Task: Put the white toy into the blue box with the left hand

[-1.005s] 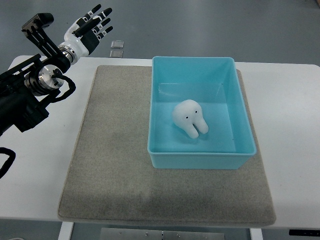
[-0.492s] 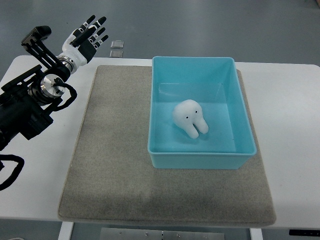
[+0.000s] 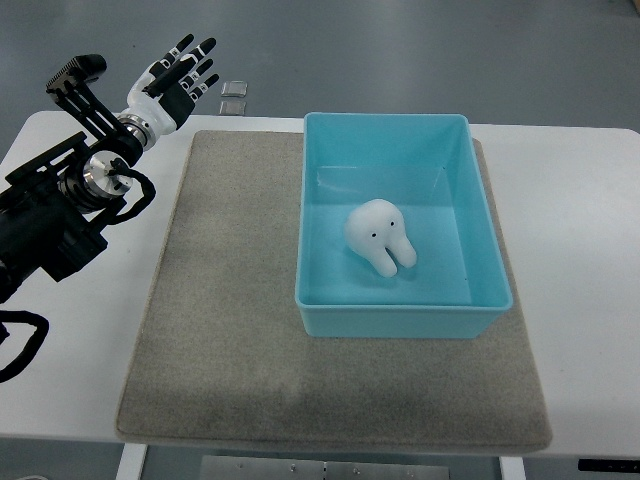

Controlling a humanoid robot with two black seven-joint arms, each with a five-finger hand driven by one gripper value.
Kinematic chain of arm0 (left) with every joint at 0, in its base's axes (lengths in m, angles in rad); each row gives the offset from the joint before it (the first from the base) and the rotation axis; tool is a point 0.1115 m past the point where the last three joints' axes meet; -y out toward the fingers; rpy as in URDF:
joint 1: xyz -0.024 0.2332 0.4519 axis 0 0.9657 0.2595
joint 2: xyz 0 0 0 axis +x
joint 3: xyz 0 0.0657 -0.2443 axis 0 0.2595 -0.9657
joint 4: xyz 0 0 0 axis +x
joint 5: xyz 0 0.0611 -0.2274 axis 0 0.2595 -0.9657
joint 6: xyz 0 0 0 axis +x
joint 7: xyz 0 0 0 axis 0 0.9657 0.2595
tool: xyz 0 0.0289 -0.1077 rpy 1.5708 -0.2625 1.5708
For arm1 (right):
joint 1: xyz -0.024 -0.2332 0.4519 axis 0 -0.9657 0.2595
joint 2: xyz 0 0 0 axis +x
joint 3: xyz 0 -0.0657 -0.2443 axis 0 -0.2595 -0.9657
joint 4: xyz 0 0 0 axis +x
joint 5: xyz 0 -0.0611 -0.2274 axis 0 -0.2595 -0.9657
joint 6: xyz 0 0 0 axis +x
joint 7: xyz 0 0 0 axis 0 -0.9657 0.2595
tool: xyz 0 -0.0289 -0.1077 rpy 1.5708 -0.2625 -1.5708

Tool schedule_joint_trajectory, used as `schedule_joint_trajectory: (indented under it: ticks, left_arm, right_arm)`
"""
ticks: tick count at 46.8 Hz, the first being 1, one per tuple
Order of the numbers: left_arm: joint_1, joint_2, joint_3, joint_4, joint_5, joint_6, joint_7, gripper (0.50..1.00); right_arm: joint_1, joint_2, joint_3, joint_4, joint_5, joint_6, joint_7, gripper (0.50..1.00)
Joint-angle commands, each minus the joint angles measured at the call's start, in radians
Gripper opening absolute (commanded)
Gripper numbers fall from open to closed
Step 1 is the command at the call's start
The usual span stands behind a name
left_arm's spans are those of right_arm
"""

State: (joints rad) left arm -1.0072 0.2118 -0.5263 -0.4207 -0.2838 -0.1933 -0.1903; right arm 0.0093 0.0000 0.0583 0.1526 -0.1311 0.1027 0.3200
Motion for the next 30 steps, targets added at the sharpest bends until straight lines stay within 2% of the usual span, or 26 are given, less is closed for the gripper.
schedule_joint_trajectory:
  ticks: [1, 15, 20, 22, 27, 30]
  left_arm:
    - [0.001, 0.0, 0.0, 0.0, 0.0, 0.0, 0.0, 0.977]
    - [0.001, 0.0, 0.0, 0.0, 0.0, 0.0, 0.0, 0.977]
    - [0.001, 0.0, 0.0, 0.0, 0.0, 0.0, 0.0, 0.979]
    - [0.001, 0.0, 0.0, 0.0, 0.0, 0.002, 0.0, 0.979]
    - [0.001, 0.0, 0.0, 0.0, 0.0, 0.002, 0.0, 0.979]
    - [0.001, 0.0, 0.0, 0.0, 0.0, 0.002, 0.0, 0.979]
  right_arm:
    - [0.0, 0.0, 0.0, 0.015, 0.001, 0.0, 0.001, 0.936]
    - [-0.005, 0.0, -0.002, 0.018, -0.001, 0.003, 0.001, 0.936]
    - [-0.006, 0.0, -0.002, 0.016, 0.002, 0.028, -0.006, 0.936]
    - [-0.006, 0.0, -0.003, 0.016, -0.001, 0.038, -0.022, 0.936]
    - [-0.003, 0.0, 0.002, 0.016, 0.007, 0.043, -0.11, 0.936]
    - [-0.003, 0.0, 0.003, 0.016, 0.008, 0.043, -0.128, 0.936]
